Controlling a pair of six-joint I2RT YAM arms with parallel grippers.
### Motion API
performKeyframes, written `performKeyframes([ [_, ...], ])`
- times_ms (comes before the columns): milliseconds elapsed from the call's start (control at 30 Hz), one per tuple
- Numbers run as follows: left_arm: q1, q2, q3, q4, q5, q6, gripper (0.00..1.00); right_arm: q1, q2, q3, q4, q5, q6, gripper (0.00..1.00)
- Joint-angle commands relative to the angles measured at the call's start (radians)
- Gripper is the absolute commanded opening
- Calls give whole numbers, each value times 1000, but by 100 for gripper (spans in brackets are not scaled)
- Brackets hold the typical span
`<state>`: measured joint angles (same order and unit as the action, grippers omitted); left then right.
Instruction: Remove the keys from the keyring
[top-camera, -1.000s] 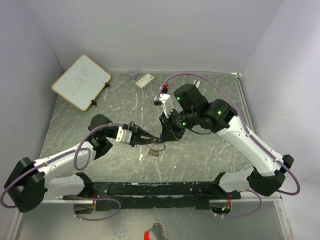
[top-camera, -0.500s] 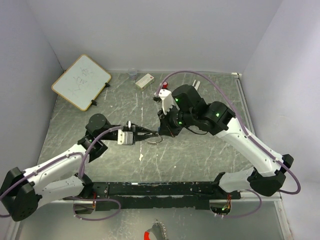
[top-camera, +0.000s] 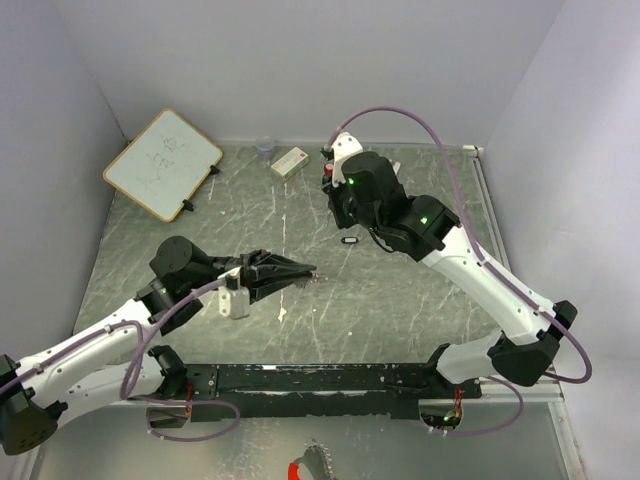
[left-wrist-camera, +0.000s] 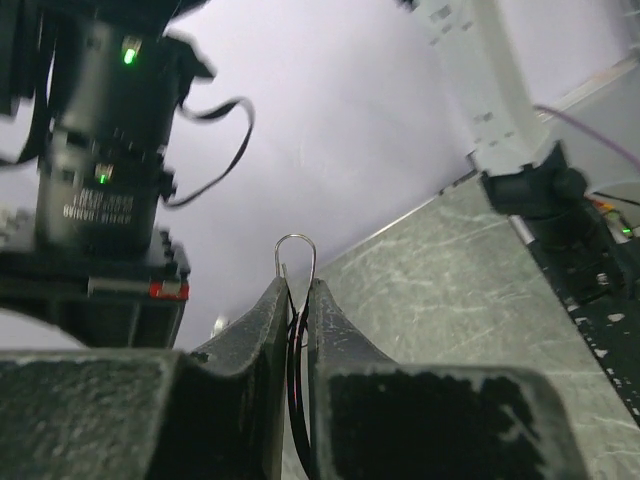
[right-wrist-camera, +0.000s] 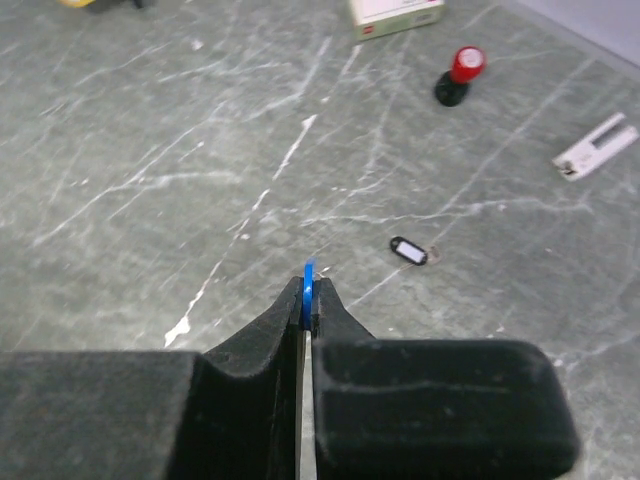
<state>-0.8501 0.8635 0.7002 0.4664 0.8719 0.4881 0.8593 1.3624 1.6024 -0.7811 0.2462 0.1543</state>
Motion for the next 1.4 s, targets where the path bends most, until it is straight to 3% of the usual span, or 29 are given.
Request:
performKeyframes([
  [0,0,40,-19,-35,-262,10,7,17,18,-34,69,233,30,0],
  [133,4,154,-12,-22,-528,-43,7,15,27,-106,145,333,35,0],
  [233,44,270,18,-17,-599,-109,7,6,39,-148,198,357,43,0],
  [400,185,431,18,96,-589,-297,7,-61,66,-232,256,325,69,0],
  [567,287,523,-27,213,-566,-415,7,-205,97,-344,344,174,87,0],
  [933,390,757,-97,467,-553,-562,7,-352,204,-446,526,93,123,0],
  [1200,451,904,-88,584,-518,-627,7,-430,215,-510,568,125,137,0],
  [1367,460,970,-62,614,-482,-645,16,-486,232,-563,581,98,154,0],
])
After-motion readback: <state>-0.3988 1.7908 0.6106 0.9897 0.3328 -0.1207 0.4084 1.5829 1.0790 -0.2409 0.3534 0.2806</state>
